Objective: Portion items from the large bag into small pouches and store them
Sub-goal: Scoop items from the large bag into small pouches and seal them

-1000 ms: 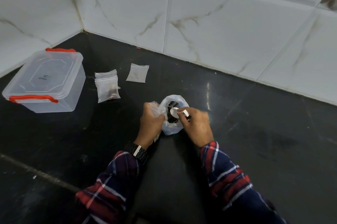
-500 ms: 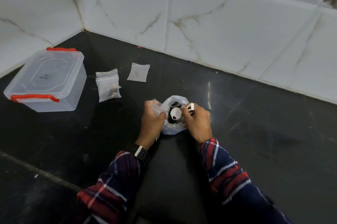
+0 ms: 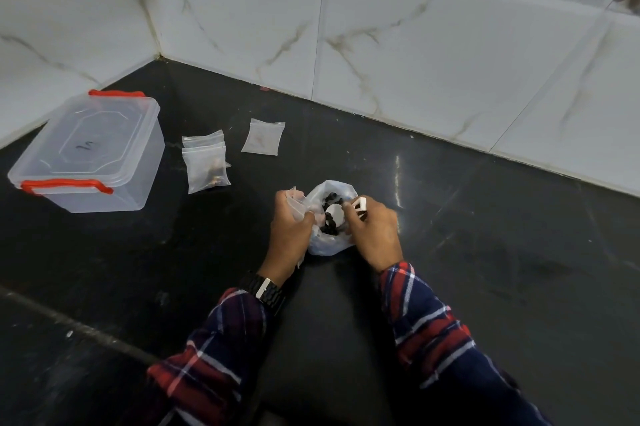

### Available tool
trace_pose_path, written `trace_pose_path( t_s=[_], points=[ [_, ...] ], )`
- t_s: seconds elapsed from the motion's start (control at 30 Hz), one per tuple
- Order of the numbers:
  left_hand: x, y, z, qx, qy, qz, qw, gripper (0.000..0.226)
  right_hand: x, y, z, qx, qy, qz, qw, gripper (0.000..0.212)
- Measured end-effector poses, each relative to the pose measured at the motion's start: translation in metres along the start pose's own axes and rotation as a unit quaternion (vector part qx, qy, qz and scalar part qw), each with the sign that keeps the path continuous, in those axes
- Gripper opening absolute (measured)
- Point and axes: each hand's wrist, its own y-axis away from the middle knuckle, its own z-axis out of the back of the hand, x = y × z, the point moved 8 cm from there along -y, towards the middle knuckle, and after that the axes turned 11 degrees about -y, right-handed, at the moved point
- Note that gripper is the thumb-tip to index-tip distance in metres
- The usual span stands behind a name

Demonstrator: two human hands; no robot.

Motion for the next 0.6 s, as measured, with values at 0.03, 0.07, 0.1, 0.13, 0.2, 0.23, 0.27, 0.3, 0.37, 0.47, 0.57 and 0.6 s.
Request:
trace_pose_path(
  t_s=[0.03, 0.07, 0.1, 0.13, 0.2, 0.23, 0.27, 0.3, 0.37, 0.47, 0.57, 0.6],
  points=[
    [0.001, -0.001, 0.000, 0.003, 0.002, -0.001, 1.000, 0.042, -0.001, 0.001, 0.001, 0.006, -0.012, -0.006, 1.000, 0.018],
    [0.001, -0.001, -0.001, 0.006, 0.004, -0.003, 1.000, 0.042, 0.001, 0.002, 0.000, 0.020, -0.014, -0.001, 1.000, 0.017],
    [0.001, -0.001, -0.001, 0.008, 0.003, -0.004, 1.000, 0.042, 0.003, 0.003, -0.002, 0.037, -0.008, 0.012, 0.999, 0.015],
    [0.001, -0.001, -0.001, 0.010, 0.003, -0.004, 1.000, 0.041, 0.004, 0.003, -0.004, 0.052, -0.002, 0.022, 0.998, 0.014],
    [0.000, 0.000, -0.001, 0.006, 0.009, -0.006, 1.000, 0.040, 0.000, 0.002, -0.006, 0.055, -0.011, 0.004, 0.998, 0.014],
    [-0.001, 0.001, 0.000, 0.001, 0.005, -0.008, 1.000, 0.040, -0.004, -0.001, -0.005, 0.043, -0.027, -0.018, 0.999, 0.016],
    [-0.002, 0.002, 0.001, -0.005, -0.001, -0.011, 1.000, 0.039, -0.009, -0.002, -0.003, 0.023, -0.048, -0.045, 0.998, 0.020],
    [-0.003, 0.002, 0.002, -0.014, -0.012, -0.014, 1.000, 0.040, -0.013, -0.003, -0.001, 0.004, -0.073, -0.070, 0.995, 0.023],
    [-0.004, 0.001, 0.005, -0.034, -0.029, -0.019, 0.999, 0.040, -0.020, -0.004, 0.001, -0.019, -0.127, -0.108, 0.986, 0.023],
    [-0.003, -0.001, 0.012, -0.059, -0.056, -0.031, 0.996, 0.039, -0.028, -0.002, 0.002, -0.027, -0.175, -0.142, 0.974, 0.018],
    [-0.008, 0.000, 0.021, -0.086, -0.097, -0.060, 0.990, 0.043, -0.023, -0.003, 0.005, -0.038, -0.202, -0.149, 0.967, 0.015],
    [-0.011, 0.001, 0.023, -0.096, -0.111, -0.072, 0.986, 0.044, -0.017, -0.003, 0.008, -0.040, -0.208, -0.143, 0.967, 0.015]
  ],
)
